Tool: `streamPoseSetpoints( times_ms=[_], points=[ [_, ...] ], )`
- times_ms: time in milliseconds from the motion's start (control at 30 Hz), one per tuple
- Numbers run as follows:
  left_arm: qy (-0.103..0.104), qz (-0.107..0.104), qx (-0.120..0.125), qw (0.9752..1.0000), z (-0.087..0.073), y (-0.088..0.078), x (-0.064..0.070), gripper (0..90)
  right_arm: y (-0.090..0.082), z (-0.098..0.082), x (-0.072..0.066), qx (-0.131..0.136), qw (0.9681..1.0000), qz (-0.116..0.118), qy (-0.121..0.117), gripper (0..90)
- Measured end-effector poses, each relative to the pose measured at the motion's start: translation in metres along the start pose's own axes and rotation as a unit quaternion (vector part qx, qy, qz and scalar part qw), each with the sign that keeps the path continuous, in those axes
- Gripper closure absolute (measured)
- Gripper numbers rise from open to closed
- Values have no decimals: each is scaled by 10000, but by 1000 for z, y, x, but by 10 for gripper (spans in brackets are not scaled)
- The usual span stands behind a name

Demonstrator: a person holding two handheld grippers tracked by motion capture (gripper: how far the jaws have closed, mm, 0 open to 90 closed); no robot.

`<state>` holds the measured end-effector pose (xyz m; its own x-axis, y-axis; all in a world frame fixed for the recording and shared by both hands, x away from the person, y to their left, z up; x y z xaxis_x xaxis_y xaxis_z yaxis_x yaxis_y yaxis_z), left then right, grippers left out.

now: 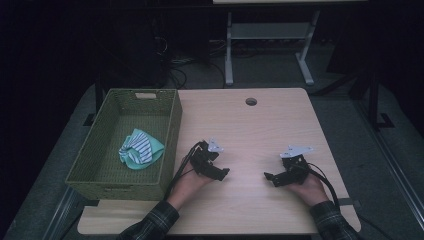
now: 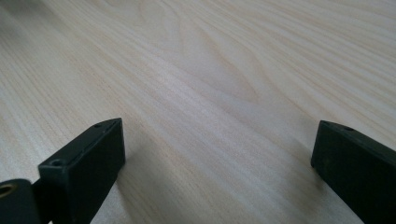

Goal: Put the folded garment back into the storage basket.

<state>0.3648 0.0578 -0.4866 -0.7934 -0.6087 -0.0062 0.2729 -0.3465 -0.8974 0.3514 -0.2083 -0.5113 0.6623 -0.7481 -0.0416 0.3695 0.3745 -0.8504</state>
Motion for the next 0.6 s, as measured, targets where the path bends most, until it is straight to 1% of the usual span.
streamPoseSetpoints(
  times_ms=[100, 167, 300, 367, 600],
  points=[
    [13, 23, -87, 10000, -3, 6, -3, 177, 0, 0, 0, 0, 10000, 1, 1, 27],
    [-86, -52, -106, 9999, -5, 10, -4, 177, 0, 0, 0, 3, 10000, -3, -14, 27],
    [-50, 23, -94, 9999, -6, 10, -5, 168, 0, 0, 0, 0, 10000, 1, 1, 27],
    [-61, 39, -45, 10000, -6, 10, -5, 166, 0, 0, 0, 0, 10000, -1, -2, 27],
    [-88, 22, 7, 10000, -7, 11, -4, 152, 0, 0, 0, 3, 10000, -3, -13, 27]
  ],
)
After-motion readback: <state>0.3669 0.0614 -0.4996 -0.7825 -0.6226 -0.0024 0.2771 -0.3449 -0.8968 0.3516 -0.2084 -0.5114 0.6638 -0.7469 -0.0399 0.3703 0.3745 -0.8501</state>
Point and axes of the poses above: each handheld gripper's, and its own axes: y roughly forward along the jaws, z roughly out of its top, x roughly to its right, the point moved 4 cm from there along y, roughly forward along the jaws, and after that the axes turned 13 degrees about -x, right-handed, at the moved point
